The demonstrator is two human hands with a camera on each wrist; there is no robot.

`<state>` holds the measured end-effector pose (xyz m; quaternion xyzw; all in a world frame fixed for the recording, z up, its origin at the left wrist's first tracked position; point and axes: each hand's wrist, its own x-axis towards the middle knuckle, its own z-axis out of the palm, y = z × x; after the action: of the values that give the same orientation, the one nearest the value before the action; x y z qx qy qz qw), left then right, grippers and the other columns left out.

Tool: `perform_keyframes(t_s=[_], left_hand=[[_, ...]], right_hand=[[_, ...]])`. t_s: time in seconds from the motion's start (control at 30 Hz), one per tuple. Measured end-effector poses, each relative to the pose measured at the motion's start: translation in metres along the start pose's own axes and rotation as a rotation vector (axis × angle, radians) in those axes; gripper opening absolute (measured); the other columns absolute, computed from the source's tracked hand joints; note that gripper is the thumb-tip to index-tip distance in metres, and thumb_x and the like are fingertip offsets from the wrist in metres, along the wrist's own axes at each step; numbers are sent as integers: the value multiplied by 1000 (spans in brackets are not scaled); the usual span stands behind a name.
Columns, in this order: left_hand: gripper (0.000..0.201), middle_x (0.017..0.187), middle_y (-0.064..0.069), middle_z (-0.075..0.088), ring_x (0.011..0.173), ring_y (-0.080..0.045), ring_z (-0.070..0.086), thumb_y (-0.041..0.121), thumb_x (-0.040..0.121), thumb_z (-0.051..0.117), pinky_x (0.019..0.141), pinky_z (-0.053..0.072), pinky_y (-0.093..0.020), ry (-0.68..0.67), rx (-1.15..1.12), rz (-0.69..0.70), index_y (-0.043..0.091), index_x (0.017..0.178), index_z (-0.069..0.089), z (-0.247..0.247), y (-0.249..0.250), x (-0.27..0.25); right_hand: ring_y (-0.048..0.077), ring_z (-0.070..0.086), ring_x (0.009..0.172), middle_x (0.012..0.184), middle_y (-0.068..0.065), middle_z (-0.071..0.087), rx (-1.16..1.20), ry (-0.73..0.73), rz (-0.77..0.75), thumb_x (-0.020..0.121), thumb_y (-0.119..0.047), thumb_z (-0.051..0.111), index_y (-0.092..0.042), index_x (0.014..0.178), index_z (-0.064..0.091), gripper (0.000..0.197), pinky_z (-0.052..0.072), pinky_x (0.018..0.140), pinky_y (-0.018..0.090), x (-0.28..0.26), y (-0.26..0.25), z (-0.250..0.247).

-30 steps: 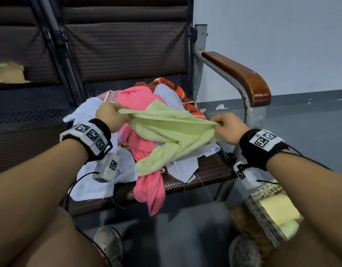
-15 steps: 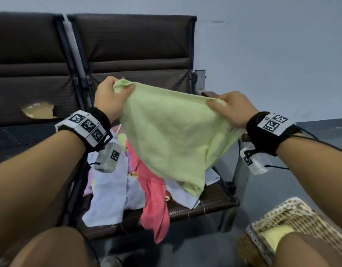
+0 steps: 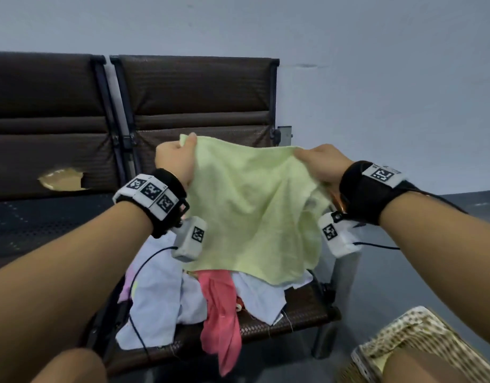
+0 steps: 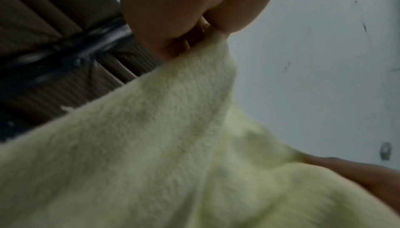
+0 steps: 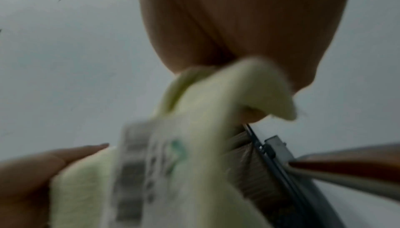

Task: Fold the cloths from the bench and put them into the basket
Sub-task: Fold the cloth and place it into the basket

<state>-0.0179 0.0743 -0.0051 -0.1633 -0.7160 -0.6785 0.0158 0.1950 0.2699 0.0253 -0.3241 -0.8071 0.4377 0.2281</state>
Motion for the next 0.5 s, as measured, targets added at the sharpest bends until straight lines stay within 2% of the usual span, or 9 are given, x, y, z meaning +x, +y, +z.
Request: perform_keyframes(t_s=[0.1,0.17,0.2,0.23,0.3,0.33,0.4,0.43,0.5], left_hand=[[45,66,-12,48,61,-20,46,42,88,67,58,37,-32,-160,-141,-57,13,57,53,27,7,-36],[37,71,-14,56,63,-20,52,33,94,65,58,43,-30,-329,-206,-37,4,70,63,41,12,-67],[38,74,-15,60,64,-19,55,30,95,64,58,46,-29,-411,-215,-11,-2,75,67,47,13,-81],[40,75,-15,62,65,-19,56,29,96,63,59,48,-29,-483,-189,23,-7,80,68,50,13,-94],[43,75,-16,59,67,-20,53,29,96,62,62,46,-30,-587,-86,80,-12,82,65,52,13,-109],[39,74,-16,61,66,-21,55,26,96,61,61,47,-28,-624,-64,70,-9,80,67,51,14,-113],[23,73,-11,67,60,-20,63,17,91,58,55,47,-23,-629,-122,-15,3,79,73,45,19,-113],[20,72,-9,68,57,-20,63,11,87,55,53,46,-22,-566,-162,-44,6,81,73,42,20,-110],[24,80,-10,67,61,-21,59,-1,82,49,55,46,-27,-398,-170,-25,8,94,68,39,19,-98]], right_hand=[[22,70,68,88,15,70,197,-46,71,91,-29,62,-1,91,66,28,60,64,33,-5,-6,23],[21,69,75,93,11,71,313,-110,113,78,-33,70,-6,92,68,31,60,77,39,-11,-11,35],[23,71,81,95,9,73,355,-152,138,69,-39,74,-7,96,70,42,59,85,43,-14,-12,39],[25,73,85,97,9,75,390,-204,157,66,-45,75,-7,101,71,52,59,87,44,-16,-13,42],[27,75,84,94,12,76,384,-303,153,78,-46,75,-4,105,71,50,60,75,38,-21,-13,46],[27,73,81,91,14,75,337,-320,133,84,-38,73,-2,101,71,40,58,69,35,-23,-12,46],[27,65,82,87,15,67,253,-282,81,88,-13,63,-3,95,67,13,51,71,35,-26,-10,45],[26,61,85,90,15,64,248,-270,59,88,-4,58,-4,97,66,12,48,74,37,-26,-7,42],[26,62,88,97,16,65,295,-347,31,90,5,48,-3,106,68,27,48,80,38,-26,-3,35]])
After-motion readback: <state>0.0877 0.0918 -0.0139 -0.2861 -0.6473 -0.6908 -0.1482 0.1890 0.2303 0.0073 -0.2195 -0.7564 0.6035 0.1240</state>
